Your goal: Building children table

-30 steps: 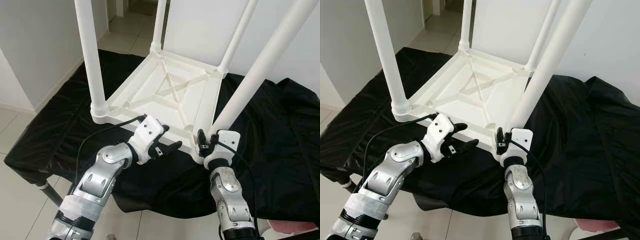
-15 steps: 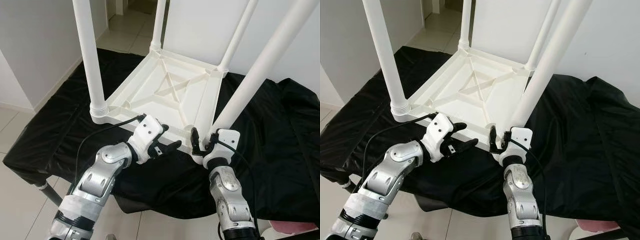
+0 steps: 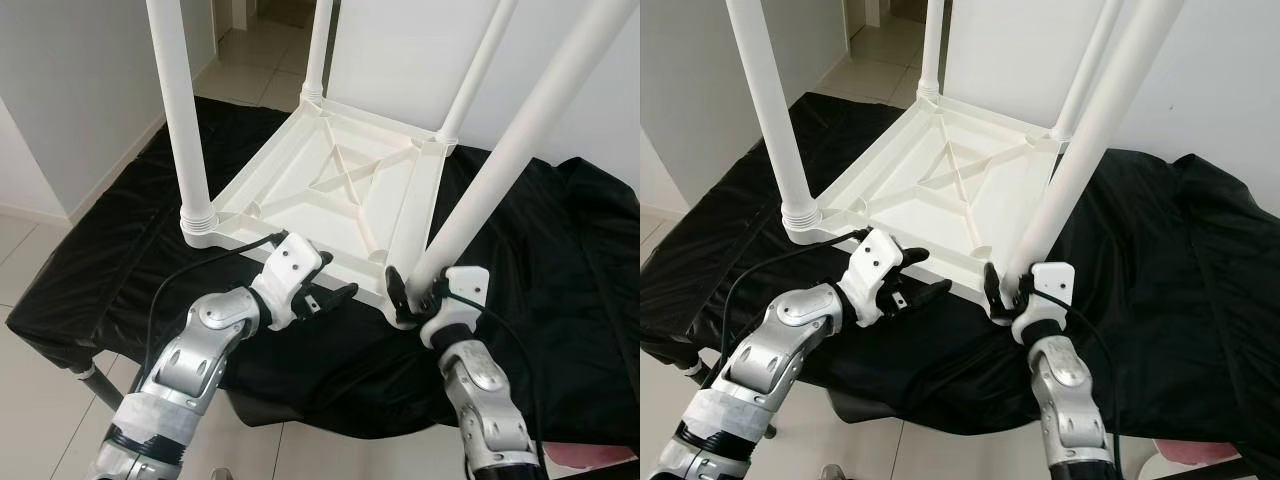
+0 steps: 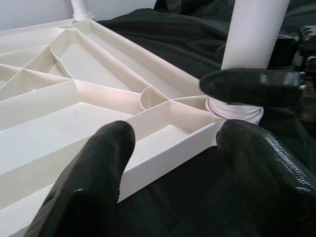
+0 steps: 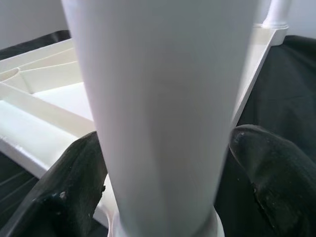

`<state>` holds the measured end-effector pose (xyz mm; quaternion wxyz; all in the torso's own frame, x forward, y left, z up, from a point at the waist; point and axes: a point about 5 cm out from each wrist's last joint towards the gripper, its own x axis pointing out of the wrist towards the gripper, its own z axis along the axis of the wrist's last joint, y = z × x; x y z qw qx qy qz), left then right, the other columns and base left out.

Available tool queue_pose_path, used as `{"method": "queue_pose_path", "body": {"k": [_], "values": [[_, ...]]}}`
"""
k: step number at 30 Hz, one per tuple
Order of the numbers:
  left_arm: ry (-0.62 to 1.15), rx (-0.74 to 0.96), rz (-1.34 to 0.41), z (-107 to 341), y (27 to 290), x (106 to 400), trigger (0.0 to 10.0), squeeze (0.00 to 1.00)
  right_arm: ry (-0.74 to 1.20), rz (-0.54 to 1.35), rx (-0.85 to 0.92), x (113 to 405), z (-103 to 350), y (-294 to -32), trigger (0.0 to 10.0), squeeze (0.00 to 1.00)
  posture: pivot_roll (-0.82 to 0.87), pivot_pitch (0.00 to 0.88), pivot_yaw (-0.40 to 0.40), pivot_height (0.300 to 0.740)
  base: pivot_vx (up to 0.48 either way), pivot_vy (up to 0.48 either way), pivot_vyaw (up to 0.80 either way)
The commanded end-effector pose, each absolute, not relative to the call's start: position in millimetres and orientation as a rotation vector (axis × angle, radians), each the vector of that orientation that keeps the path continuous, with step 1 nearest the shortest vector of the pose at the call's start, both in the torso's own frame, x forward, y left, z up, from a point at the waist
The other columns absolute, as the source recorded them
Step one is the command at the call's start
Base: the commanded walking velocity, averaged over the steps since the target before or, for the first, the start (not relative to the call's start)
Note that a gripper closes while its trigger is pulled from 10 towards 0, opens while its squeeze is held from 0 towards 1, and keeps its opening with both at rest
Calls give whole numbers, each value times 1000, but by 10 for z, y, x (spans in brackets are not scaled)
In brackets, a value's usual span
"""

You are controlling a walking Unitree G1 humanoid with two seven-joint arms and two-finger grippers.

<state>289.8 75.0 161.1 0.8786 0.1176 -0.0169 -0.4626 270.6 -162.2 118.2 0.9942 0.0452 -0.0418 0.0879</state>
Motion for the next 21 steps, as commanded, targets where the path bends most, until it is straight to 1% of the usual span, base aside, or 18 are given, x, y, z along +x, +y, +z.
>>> {"method": "queue_pose_path", "body": {"k": [1,4,7,9,13,14,15,18,19,21], "values": [[-27,247,-948,1591,771,2891,10000,0,-90,204,108,2687,1204,-1687,10000,0,8,44,-92,740,0,0,0],[-22,242,-948,1584,779,2882,10000,0,-83,243,150,2687,1205,-1699,10000,0,6,42,-87,740,0,0,0],[-19,240,-958,1583,770,2870,10000,0,-88,287,135,2702,1224,-1727,10000,0,5,41,-84,740,0,0,0],[-19,244,-966,1584,765,2866,10000,0,-96,314,113,2714,1243,-1747,10000,0,1,41,-77,740,0,0,0],[-18,263,-998,1587,724,2873,10000,0,-86,429,47,2791,1257,-1821,10000,0,-7,31,-65,740,0,0,0],[-18,263,-998,1587,724,2873,10000,0,-86,429,47,2791,1257,-1821,10000,0,-7,31,-65,740,0,0,0],[-21,272,-1012,1592,699,2880,10000,0,-74,478,27,2840,1258,-1843,10000,0,-8,27,-63,740,0,0,0],[-22,274,-1014,1594,695,2884,10000,0,-72,487,28,2854,1260,-1843,10000,0,-8,27,-63,740,0,0,0],[-23,273,-1026,1595,675,2886,10000,0,-46,581,-6,2923,1240,-1777,10000,0,-15,22,-54,740,0,0,0],[-23,272,-1030,1595,669,2885,10000,0,-39,608,-16,2939,1233,-1761,10000,0,-15,22,-54,740,0,0,0]]}}
